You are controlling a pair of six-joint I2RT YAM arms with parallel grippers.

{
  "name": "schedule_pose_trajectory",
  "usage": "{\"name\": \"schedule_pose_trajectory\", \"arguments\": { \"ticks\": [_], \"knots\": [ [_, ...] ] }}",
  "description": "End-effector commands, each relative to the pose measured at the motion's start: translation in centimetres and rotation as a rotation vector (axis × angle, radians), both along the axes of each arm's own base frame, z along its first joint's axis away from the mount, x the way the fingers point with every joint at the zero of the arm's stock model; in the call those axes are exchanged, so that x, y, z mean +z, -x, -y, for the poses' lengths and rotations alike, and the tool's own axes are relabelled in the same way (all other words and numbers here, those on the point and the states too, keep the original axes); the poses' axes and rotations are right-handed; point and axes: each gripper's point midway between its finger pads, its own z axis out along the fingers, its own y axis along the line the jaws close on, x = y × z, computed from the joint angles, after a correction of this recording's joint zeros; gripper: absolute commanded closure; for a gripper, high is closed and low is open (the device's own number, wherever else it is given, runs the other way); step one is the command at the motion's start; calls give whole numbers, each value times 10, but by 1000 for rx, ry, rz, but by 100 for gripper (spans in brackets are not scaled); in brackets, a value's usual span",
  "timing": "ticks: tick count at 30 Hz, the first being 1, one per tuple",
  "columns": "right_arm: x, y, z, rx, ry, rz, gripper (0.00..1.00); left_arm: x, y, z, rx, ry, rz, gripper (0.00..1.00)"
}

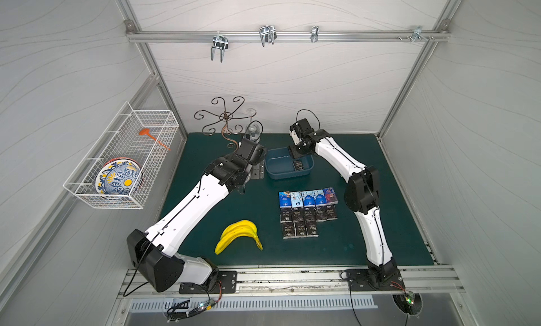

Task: Take the pocket tissues out of the storage box
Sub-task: Adjust the storage box at the center of the board, then pick up the pocket tissues from the storage box.

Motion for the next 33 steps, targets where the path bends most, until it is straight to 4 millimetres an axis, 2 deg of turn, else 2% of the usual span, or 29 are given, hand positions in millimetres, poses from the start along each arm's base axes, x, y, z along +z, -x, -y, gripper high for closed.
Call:
{"name": "schedule_pose_trajectory", "arguments": {
  "ticks": [1, 12, 18, 22, 25, 27, 29, 33],
  "knots": [
    [-31, -5, 10, -50, 54, -51, 31, 7, -3, 0, -5, 5, 20, 12],
    [-89, 0, 16, -81, 94, -173, 27, 6, -3, 1, -9, 7, 17, 12],
    [-111, 1, 18, -100, 86, -227, 26, 5, -3, 2, -11, 8, 16, 12],
    [-121, 1, 18, -105, 85, -248, 37, 4, -3, 1, -8, 7, 13, 12],
    [-119, -1, 16, -109, 64, -247, 52, 4, -3, 0, -6, 4, 14, 12],
    [-111, -4, 15, -117, 49, -229, 56, 4, -3, -1, -3, 0, 16, 12],
    [-97, -8, 14, -124, 26, -195, 58, 4, -3, -1, -2, 1, 18, 12],
    [-54, -16, 9, -143, -56, -110, 62, 4, -4, 0, -3, 3, 16, 12]
  ]
}}
